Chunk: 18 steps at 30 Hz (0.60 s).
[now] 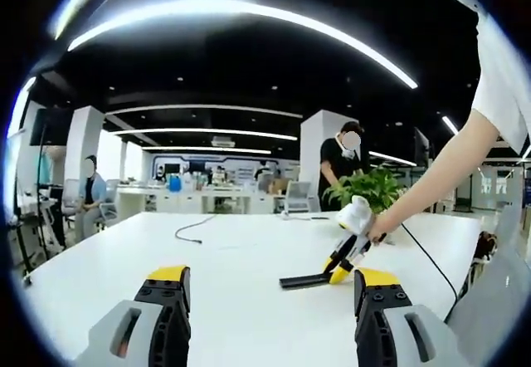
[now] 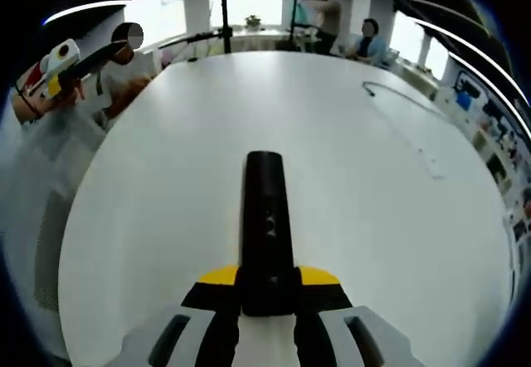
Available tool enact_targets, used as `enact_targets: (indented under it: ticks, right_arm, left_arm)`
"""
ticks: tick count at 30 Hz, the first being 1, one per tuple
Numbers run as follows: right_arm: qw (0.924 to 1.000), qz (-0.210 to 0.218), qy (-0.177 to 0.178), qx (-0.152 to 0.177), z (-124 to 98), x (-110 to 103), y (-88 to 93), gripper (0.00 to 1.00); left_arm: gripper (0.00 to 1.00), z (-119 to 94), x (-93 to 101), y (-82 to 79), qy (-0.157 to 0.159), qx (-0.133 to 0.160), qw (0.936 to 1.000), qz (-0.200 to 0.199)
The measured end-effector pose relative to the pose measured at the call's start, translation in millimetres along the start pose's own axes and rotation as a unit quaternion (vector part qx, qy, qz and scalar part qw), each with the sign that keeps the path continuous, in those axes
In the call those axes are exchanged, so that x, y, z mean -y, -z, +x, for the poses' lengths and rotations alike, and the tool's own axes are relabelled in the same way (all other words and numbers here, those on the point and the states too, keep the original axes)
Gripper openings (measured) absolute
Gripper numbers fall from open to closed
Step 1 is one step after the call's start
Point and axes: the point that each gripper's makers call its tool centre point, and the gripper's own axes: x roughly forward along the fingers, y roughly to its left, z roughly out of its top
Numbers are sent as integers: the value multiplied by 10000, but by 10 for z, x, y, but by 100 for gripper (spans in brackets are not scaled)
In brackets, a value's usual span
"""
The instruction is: Press the specified remote control buttons in sequence, fully releasing each button before pressing the next.
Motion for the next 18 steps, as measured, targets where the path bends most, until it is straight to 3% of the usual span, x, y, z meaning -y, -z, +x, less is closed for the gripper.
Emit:
enact_targets:
  ticks: [10,14,18]
  right_arm:
    - [9967,775,80,214,16,-13,-20,23]
    - [9914,1182,10,553,6,36,-23,26]
    - [9772,1859,39,1023,1,45,-80,32]
  left_arm:
    - [82,-4,-5,7,-13,-37,10000,76]
    - [82,-5,-10,15,-25,-54,10000,76]
    - [82,-1,-17,34,-40,-104,9999,58]
